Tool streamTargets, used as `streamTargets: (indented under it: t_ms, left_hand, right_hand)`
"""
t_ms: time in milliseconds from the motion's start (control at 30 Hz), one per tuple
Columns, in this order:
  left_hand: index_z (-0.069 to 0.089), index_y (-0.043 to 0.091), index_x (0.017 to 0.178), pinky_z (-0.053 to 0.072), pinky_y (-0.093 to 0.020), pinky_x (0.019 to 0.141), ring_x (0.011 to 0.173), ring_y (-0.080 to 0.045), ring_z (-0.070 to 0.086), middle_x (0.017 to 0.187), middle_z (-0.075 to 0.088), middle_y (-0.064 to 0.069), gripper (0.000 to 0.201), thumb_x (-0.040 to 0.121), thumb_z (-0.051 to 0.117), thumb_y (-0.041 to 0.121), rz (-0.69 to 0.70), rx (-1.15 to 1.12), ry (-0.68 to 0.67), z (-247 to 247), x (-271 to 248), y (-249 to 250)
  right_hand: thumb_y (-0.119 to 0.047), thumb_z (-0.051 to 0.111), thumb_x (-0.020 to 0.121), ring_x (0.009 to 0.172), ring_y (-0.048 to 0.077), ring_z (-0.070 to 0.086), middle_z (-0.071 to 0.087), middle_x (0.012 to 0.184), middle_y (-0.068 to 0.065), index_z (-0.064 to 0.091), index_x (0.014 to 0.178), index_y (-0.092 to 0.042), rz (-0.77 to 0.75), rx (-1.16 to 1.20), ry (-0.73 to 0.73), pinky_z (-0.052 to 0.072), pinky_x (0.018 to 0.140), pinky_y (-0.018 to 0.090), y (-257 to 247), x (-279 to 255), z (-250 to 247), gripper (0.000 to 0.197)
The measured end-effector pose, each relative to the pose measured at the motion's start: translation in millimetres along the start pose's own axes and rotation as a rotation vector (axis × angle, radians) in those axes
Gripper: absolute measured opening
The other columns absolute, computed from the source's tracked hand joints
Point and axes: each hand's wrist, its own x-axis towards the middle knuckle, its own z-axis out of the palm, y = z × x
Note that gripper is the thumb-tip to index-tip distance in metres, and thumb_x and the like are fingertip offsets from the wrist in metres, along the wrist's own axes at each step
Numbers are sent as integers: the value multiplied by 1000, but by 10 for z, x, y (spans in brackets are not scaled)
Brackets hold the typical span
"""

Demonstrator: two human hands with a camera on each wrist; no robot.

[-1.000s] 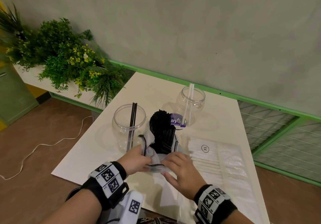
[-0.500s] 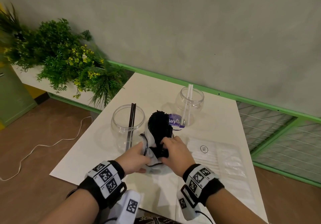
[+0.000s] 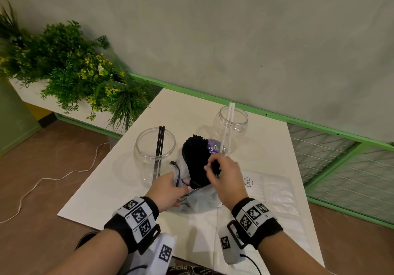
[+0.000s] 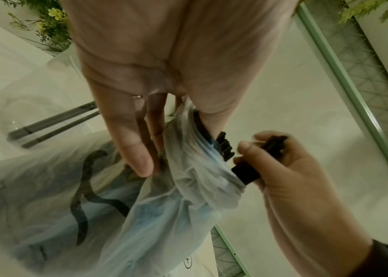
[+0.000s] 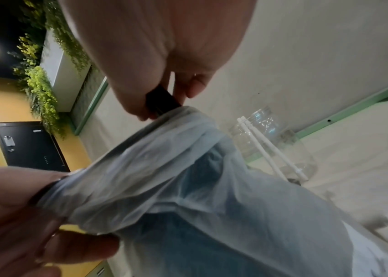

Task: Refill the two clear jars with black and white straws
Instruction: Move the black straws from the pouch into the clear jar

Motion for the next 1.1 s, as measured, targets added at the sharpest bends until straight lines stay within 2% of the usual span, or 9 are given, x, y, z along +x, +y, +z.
streamTargets:
  t_ms: [67, 133, 233, 300, 533, 733, 867, 1000, 1100]
  left_hand:
    - [62, 14, 95, 54, -23, 58, 78, -14, 62, 98, 67, -10, 16, 82, 69, 18, -6, -7, -3, 12, 19, -20]
    - [62, 12, 96, 54, -23, 58, 77, -14, 62, 96, 68, -10, 17, 82, 69, 19, -3, -15, -12, 20, 25, -24]
    - [63, 12, 96, 53, -22, 57, 76, -12, 62, 89, 66, -4, 17, 82, 69, 19, 5, -28, -26, 18, 19, -35]
    - [63, 14, 93, 51, -21, 57, 74, -10, 62, 85, 65, -1, 13, 82, 69, 19, 10, -48, -45, 11, 7, -44]
    - [62, 22, 84, 49, -17, 57, 73, -7, 62, 83, 66, 2, 9, 85, 66, 14, 44, -67, -82, -21, -22, -78]
    - [62, 20, 86, 49, -17, 58, 71, -7, 61, 79, 65, 2, 8, 84, 67, 15, 40, -49, -91, -19, -17, -92]
    - [59, 16, 87, 49, -18, 58, 69, -6, 58, 76, 62, 4, 7, 85, 65, 12, 37, -63, -112, -9, -20, -86]
    - [61, 13, 91, 50, -20, 58, 70, -10, 59, 79, 63, 0, 8, 85, 65, 10, 35, -73, -114, -15, -13, -96]
    - [60, 4, 99, 51, -20, 59, 71, -13, 59, 83, 64, -5, 15, 85, 65, 7, 45, -77, -116, -25, -6, -89]
  right_hand:
    - [-13, 62, 89, 91, 4, 54, 57, 103, -10, 49, 119, -28, -12, 93, 79, 43, 78, 14, -7, 33, -84, 37]
    - [-11, 57, 92, 100, 1, 52, 52, 116, -9, 47, 130, -26, -46, 57, 87, 43, 80, 9, 31, 75, -119, 42]
    - [-13, 54, 94, 105, 12, 55, 53, 118, -4, 56, 125, -19, -44, -17, 67, 50, 88, 27, 172, 133, -65, 31]
    - [-14, 54, 94, 94, 12, 57, 55, 108, -4, 61, 113, -16, -3, -18, 77, 52, 80, 33, 228, 159, -34, 20]
    - [-7, 51, 97, 85, -5, 52, 56, 91, -6, 58, 99, -16, 62, 222, 231, 38, 78, 7, 88, 278, -90, 12]
    - [-13, 46, 99, 87, 6, 53, 58, 94, 3, 54, 98, -19, 146, 210, 76, 39, 78, 14, 284, 173, 68, 10]
    - [-15, 45, 100, 88, 10, 50, 56, 94, 3, 57, 100, -12, 136, 192, 143, 39, 81, 16, 275, 207, 49, 13]
    - [-45, 36, 95, 103, 17, 48, 51, 106, -4, 58, 114, -22, 179, 137, 65, 41, 96, 31, 314, 174, 83, 37]
    - [-50, 38, 92, 105, 8, 45, 44, 110, -20, 48, 120, -33, 151, 188, 161, 36, 95, 18, 219, 89, -32, 35]
